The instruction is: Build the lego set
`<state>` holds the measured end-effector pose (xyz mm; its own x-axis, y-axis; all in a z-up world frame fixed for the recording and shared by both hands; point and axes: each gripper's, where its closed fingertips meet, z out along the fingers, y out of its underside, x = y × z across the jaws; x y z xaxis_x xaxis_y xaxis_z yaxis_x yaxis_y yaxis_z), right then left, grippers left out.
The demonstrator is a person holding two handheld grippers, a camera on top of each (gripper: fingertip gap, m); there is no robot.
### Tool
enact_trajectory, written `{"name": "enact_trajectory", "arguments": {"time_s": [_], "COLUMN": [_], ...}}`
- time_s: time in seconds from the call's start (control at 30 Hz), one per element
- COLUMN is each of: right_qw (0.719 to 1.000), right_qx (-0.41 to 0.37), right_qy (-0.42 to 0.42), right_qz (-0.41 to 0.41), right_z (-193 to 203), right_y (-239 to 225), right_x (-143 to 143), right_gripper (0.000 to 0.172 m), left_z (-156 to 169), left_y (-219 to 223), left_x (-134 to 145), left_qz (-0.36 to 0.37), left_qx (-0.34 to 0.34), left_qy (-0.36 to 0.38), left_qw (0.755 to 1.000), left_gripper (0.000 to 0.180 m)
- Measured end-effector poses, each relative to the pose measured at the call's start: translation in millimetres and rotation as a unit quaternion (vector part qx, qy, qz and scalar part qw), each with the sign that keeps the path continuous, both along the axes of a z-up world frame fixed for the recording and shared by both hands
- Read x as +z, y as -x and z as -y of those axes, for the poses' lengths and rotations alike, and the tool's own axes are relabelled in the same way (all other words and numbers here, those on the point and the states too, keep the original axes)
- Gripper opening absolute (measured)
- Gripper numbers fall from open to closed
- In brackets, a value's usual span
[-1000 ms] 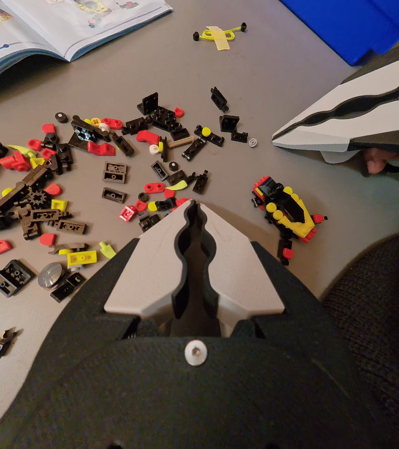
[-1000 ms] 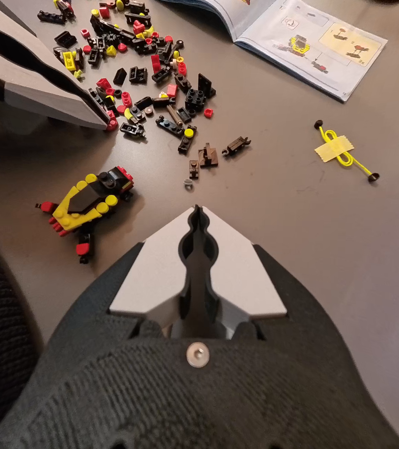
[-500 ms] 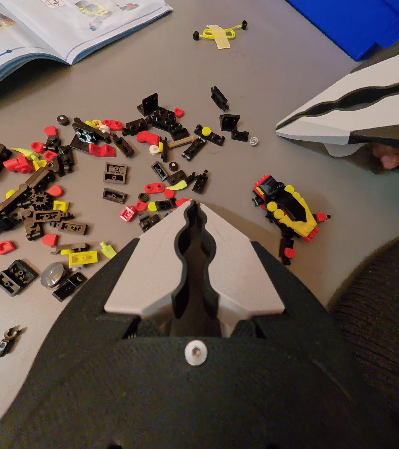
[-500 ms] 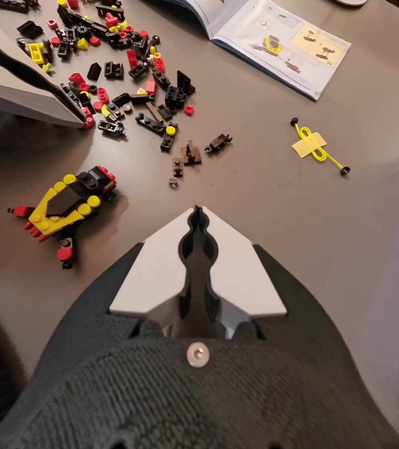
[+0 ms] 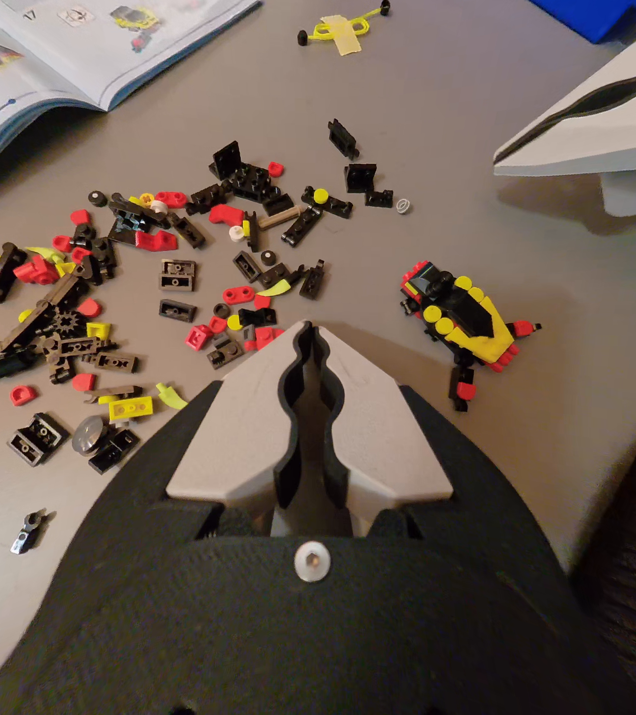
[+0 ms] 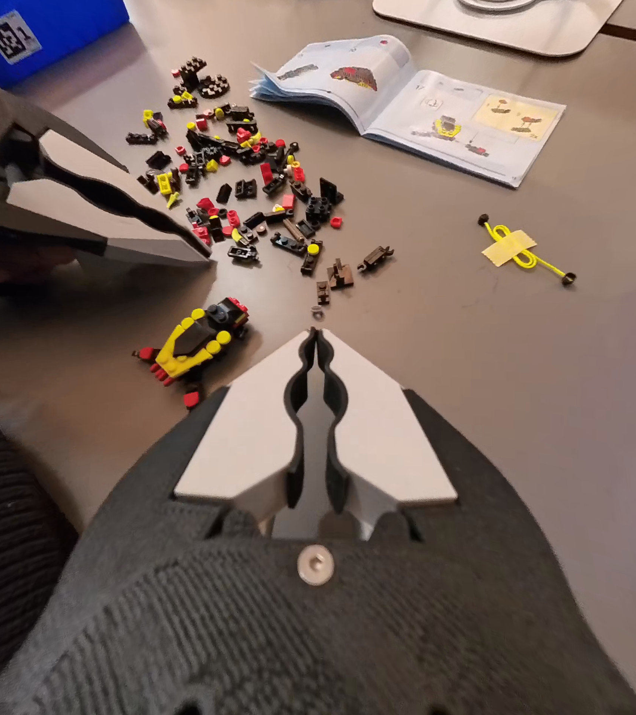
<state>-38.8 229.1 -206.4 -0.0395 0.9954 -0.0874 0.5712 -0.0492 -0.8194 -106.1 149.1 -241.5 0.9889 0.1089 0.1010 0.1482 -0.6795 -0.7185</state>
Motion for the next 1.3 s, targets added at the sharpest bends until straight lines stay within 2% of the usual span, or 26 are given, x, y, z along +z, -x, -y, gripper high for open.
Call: {"name": "enact_trajectory", "arguments": {"time_s": [0.27, 0.5, 0.77, 1.03, 1.3], "right_qw": [1.0, 0.999, 0.999, 0.998, 0.998], "right_qx": [0.002, -0.001, 0.007, 0.009, 0.012], "right_qy": [0.011, 0.03, 0.032, 0.056, 0.058], "right_qz": [-0.016, -0.026, -0.026, -0.029, -0.029], "right_z": [6, 8, 14, 16, 18], "right_y": [1, 1, 1, 0, -1], "right_x": [7, 12, 12, 14, 14], "right_gripper": [0.0, 0.0, 0.0, 0.0, 0.001], "left_z": [1, 5, 6, 8, 8], "left_y": [-4, -7, -12, -26, -31], "left_x": [16, 16, 17, 20, 21], "left_qz": [-0.011, 0.007, -0.007, 0.014, 0.024], "left_qx": [-0.013, -0.015, -0.029, -0.073, -0.091], "left_qy": [-0.049, -0.054, -0.054, -0.066, -0.067], "left_qw": [0.999, 0.998, 0.998, 0.995, 0.993], "left_gripper": [0.0, 0.0, 0.0, 0.009, 0.01]}}
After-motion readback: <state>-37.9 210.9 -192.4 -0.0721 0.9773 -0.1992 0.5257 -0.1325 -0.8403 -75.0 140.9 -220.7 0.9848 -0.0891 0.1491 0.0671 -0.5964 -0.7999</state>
